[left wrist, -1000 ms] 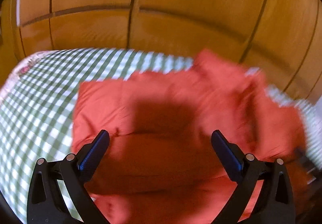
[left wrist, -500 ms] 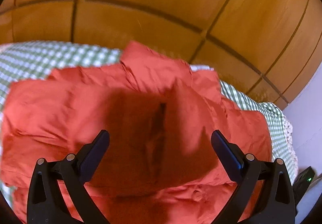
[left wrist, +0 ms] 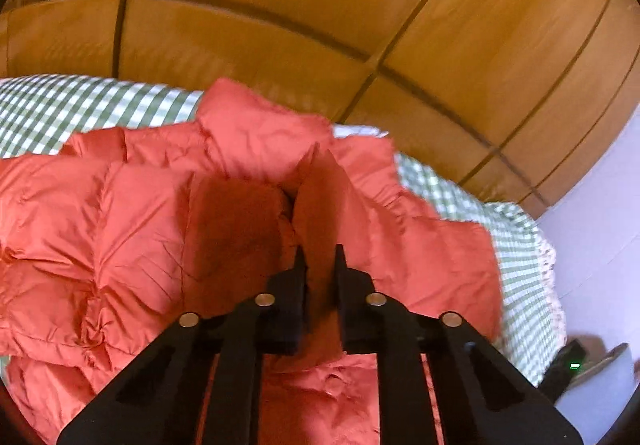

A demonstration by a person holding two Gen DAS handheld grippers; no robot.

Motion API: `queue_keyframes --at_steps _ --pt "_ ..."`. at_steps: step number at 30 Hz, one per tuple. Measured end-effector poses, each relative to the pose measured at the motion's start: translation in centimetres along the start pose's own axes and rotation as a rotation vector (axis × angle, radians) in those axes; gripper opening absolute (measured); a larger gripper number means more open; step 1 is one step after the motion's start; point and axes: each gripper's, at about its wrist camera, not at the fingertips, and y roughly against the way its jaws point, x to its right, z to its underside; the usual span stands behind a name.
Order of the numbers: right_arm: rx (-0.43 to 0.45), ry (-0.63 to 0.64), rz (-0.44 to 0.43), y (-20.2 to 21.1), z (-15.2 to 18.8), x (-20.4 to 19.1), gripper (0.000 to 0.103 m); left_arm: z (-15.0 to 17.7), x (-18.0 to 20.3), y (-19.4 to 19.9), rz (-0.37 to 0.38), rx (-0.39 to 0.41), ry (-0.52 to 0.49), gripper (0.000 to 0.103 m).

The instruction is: Fold small clothes

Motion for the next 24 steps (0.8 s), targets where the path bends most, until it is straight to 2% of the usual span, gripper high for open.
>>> queue_keyframes --at_steps 3,6,10,12,15,20,24 --pt "0.000 -0.001 -0.001 -0.1 0.0 0.0 0.101 0.2 0.1 1.7 0.020 0.039 -0.016 0.006" --pt "-0.001 -0.003 -0.002 -0.2 0.0 0.1 0.101 1.0 -0.9 2.4 -0.014 0.062 -0.025 0.004" --pt "-0.009 -0.002 0.001 -0.5 0.0 0.0 0.101 3.0 -3.5 0.1 -0.134 0.026 -0.031 0.004" --pt "-0.013 -0.003 0.001 -0.7 0.0 0.0 0.101 4.2 -5.0 -1.3 -0.167 0.011 -0.033 0.004" --pt "-0.023 -0.016 -0.010 -0.5 -0.1 0.1 0.101 5.3 -6.4 -2.4 -0.157 0.015 -0.001 0.004" --pt "0.016 -0.111 -0.011 2.8 -0.9 2.3 0.101 6.0 -6.7 -2.1 -0.147 0.047 0.002 0.004" --pt "0.055 -0.130 0.031 4.3 -3.6 3.5 0.101 6.0 -7.5 -2.2 -0.116 0.046 0.034 0.004"
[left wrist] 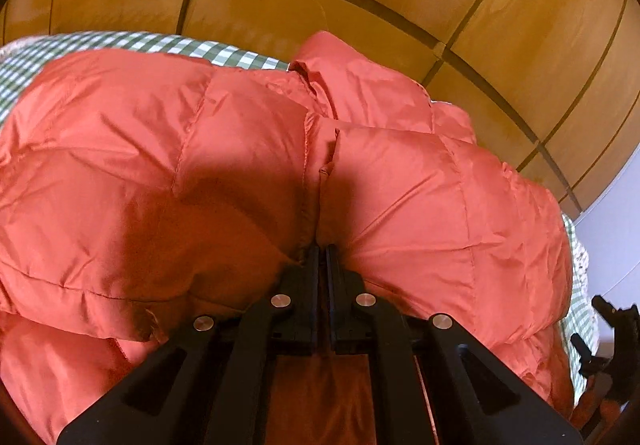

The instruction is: Fold small clothes

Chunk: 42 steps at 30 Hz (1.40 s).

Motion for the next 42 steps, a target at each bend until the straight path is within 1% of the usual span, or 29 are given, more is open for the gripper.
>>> queue_keyframes --at_steps 2,4,6,8,11,12,13,14,16,19,21,23,24,27,29,31,32,33,34,35,36,37,38,39,40,41,42 --pt "-0.003 0.059 0.018 -0.8 -1.7 -1.2 0.101 -0.1 0.0 0.0 0.002 -0.001 0.002 0.004" --pt "-0.028 0.166 0.055 -2.5 -3.2 -3.3 0.101 -0.1 0.0 -0.1 0.003 -0.001 0.002 0.004" --pt "-0.025 0.277 0.075 -5.1 -4.2 -5.7 0.101 -0.1 0.0 -0.1 0.003 0.001 0.003 0.004" --pt "-0.071 0.333 0.112 -8.1 -4.4 -6.9 0.101 -0.1 -0.1 -0.1 0.001 0.002 0.002 0.004" --pt "-0.183 0.337 0.142 -13.0 -4.2 -7.4 0.101 0.0 0.0 -0.4 -0.018 0.003 -0.007 0.004" --pt "-0.226 0.323 0.138 -14.8 -3.9 -7.2 0.101 0.1 0.0 -0.4 -0.022 0.002 -0.011 0.004" --pt "-0.247 0.323 0.133 -16.0 -3.7 -7.1 0.101 0.1 0.0 -0.6 -0.027 -0.001 -0.014 0.004" --pt "-0.244 0.333 0.132 -16.8 -3.5 -7.0 0.101 0.2 -0.1 -0.5 -0.027 -0.002 -0.016 0.004" --pt "-0.201 0.366 0.148 -17.8 -3.3 -7.2 0.101 0.2 -0.1 -0.8 -0.027 -0.008 -0.017 0.004" --pt "-0.183 0.371 0.153 -18.0 -3.1 -7.5 0.101 0.2 -0.1 -1.1 -0.032 -0.019 -0.013 0.004" --pt "-0.175 0.323 0.105 -17.3 -3.4 -6.6 0.101 0.3 -0.3 -1.0 -0.026 -0.022 -0.005 0.004" --pt "-0.144 0.235 0.080 -15.1 -3.8 -5.2 0.101 0.3 -0.4 -1.0 -0.021 -0.024 0.000 0.004" --pt "-0.106 0.174 0.071 -13.1 -3.8 -4.0 0.101 0.3 -0.4 -1.1 -0.019 -0.024 0.003 0.004" --pt "-0.047 0.097 0.054 -9.4 -3.0 -2.4 0.101 0.2 -0.6 -1.2 -0.005 -0.024 0.015 0.004" --pt "-0.012 0.126 0.051 -7.8 -2.5 -2.6 0.101 0.2 -0.8 -1.1 0.010 -0.024 0.027 0.004" --pt "0.009 0.219 0.091 -7.4 -1.7 -3.5 0.101 0.2 -0.8 -0.8 0.027 -0.021 0.036 0.004" --pt "-0.002 0.268 0.144 -7.7 -1.3 -4.0 0.101 0.2 -0.8 -0.6 0.026 -0.020 0.042 0.004" --pt "-0.047 0.303 0.209 -9.0 -0.8 -4.2 0.101 0.2 -0.8 -0.2 0.024 -0.026 0.054 0.004" --pt "-0.081 0.303 0.223 -9.7 -0.7 -3.9 0.101 0.2 -0.9 0.4 0.026 -0.033 0.068 0.005" --pt "-0.107 0.285 0.222 -10.4 -0.7 -3.5 0.101 0.3 -1.0 1.3 0.027 -0.034 0.083 0.012" --pt "-0.112 0.271 0.216 -10.6 -0.7 -3.1 0.101 0.4 -1.1 2.1 0.025 -0.027 0.091 0.017" --pt "-0.108 0.262 0.208 -10.6 -0.7 -2.9 0.101 0.5 -1.1 3.1 0.012 -0.010 0.093 0.033" --pt "-0.101 0.264 0.207 -10.5 -0.7 -2.8 0.101 0.4 -0.8 4.8 -0.012 0.033 0.089 0.047" --pt "-0.093 0.269 0.211 -10.4 -0.6 -2.8 0.101 0.3 -0.5 5.8 -0.023 0.070 0.080 0.053" --pt "-0.087 0.275 0.215 -10.4 -0.5 -2.9 0.101 0.0 0.2 7.0 -0.038 0.116 0.060 0.065" --pt "-0.085 0.275 0.216 -10.2 -0.6 -2.9 0.101 -0.2 0.8 7.6 -0.045 0.142 0.041 0.074" --pt "-0.081 0.274 0.220 -9.9 -0.5 -2.9 0.101 -0.7 2.1 8.1 -0.055 0.166 0.004 0.076"
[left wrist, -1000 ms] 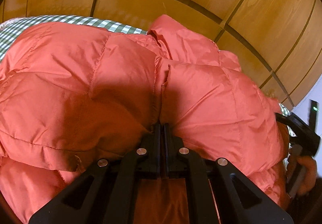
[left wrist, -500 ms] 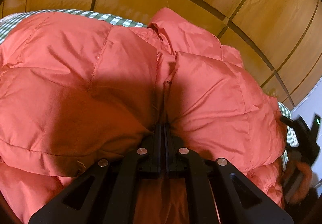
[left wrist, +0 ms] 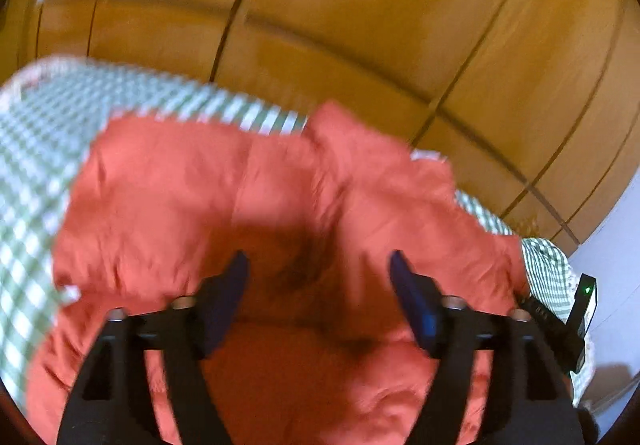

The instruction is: Fold small clothes

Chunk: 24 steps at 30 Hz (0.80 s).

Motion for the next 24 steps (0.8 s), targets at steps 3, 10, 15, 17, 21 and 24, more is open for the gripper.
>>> queue_keyframes --at_steps 3,10,15,17,21,24 --pt "0.064 -0.001 0.003 2.3 -0.2 -0.5 0.101 -1.1 3.4 -1.4 -0.031 -0.018 -0.135 0.076" --pt "0.050 0.137 0.041 -0.4 -2.6 -2.9 0.101 1.5 5.3 -9.5 -0.212 -0.131 -0.387 0.085" --pt "-0.024 0.020 0.001 -3.8 -3.0 -0.9 0.101 1.2 3.2 -11.1 -0.140 -0.135 -0.314 0.094" --pt "-0.016 0.006 0.025 -4.1 -3.2 -0.7 0.101 0.7 3.5 -12.6 -0.139 -0.141 -0.331 0.095" --pt "-0.010 -0.029 0.070 -5.4 -4.1 -0.3 0.101 -0.3 4.1 -15.0 -0.117 -0.158 -0.362 0.096" --pt "-0.010 -0.035 0.084 -6.2 -4.8 -0.4 0.101 -0.9 4.0 -16.2 -0.101 -0.166 -0.364 0.097"
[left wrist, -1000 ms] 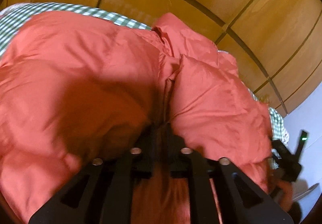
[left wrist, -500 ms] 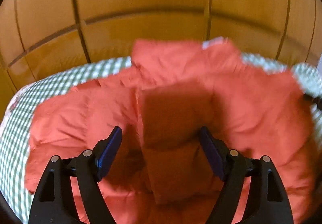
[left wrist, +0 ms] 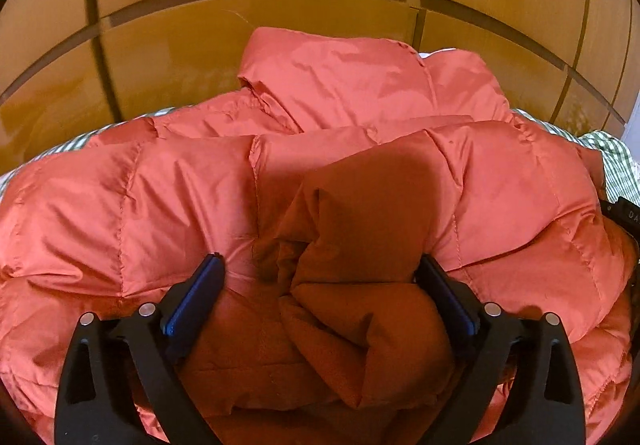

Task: Fold small clothes
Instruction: 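Fold the jacket side inward with the right gripper toward the left gripper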

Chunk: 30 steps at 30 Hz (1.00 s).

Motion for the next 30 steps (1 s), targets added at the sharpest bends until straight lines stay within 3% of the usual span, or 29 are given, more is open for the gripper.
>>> queue_keyframes --at_steps 4,9,12,15,19,24,30 --pt "-0.011 0.016 0.008 -0.6 -0.4 -0.4 0.101 0.2 -0.2 0.3 0.000 0.000 0.001 0.097" --pt "-0.030 0.010 -0.016 -0.5 -0.5 0.0 0.101 0.2 0.7 1.8 -0.066 -0.011 -0.008 0.099" --pt "-0.057 0.072 0.013 0.3 -0.4 -0.5 0.101 1.3 0.7 4.5 -0.062 -0.023 -0.012 0.099" --pt "-0.031 0.159 0.069 2.9 0.1 -0.9 0.101 2.9 0.7 6.9 -0.042 -0.046 -0.032 0.099" --pt "-0.041 0.191 0.031 7.4 2.6 -0.7 0.101 5.7 0.0 9.3 -0.061 -0.090 -0.052 0.099" --pt "-0.062 0.242 -0.034 11.2 7.3 0.2 0.101 9.0 -1.9 12.6 -0.083 -0.094 0.019 0.099" --pt "-0.074 0.266 -0.029 10.4 10.8 0.9 0.101 12.4 -3.8 13.6 -0.083 -0.133 0.097 0.099"
